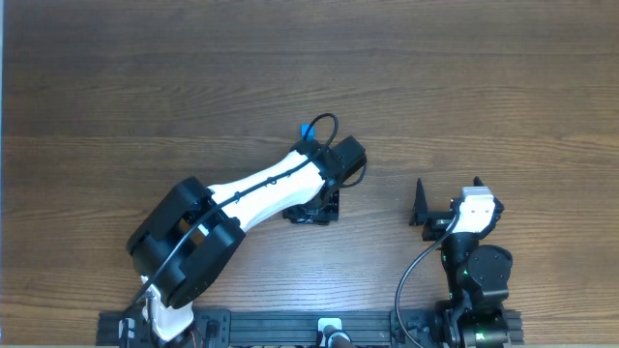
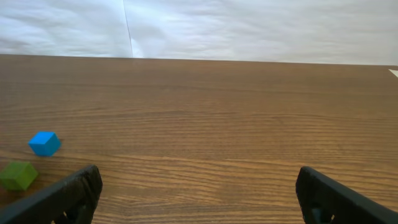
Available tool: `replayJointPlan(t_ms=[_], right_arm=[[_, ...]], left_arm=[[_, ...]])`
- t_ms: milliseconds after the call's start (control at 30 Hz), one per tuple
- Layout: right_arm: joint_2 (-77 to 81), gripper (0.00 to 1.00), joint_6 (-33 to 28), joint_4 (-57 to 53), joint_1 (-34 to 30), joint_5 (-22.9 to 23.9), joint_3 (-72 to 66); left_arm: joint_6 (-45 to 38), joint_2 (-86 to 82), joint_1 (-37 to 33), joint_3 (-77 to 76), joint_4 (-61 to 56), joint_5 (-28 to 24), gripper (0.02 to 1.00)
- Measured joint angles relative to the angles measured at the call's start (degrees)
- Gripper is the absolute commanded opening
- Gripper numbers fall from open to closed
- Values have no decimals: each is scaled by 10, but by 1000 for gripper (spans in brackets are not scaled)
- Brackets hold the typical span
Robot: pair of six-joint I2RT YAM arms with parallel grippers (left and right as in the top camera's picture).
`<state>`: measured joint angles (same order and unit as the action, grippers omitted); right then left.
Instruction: Stack Cubes
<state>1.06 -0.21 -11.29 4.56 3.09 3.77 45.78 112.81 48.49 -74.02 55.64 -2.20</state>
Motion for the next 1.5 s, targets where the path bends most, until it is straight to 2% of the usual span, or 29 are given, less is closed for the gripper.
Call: replayJointPlan(t_ms=[200,600,867,1133,1500], right_arm=[[0,993,0,0,0,0,0],[0,991,0,0,0,0,0],[0,991,0,0,0,0,0],[0,991,-1,0,0,0,0],[0,993,0,0,0,0,0]], left_arm=[[1,-1,-4,0,0,0,42],[1,-43,-5,-7,35,0,40],[-6,-71,-27,-121,106,11,38],[-22,-66,-58,-141,104,16,40],[-32,-22,-61,-141,99,18,40]])
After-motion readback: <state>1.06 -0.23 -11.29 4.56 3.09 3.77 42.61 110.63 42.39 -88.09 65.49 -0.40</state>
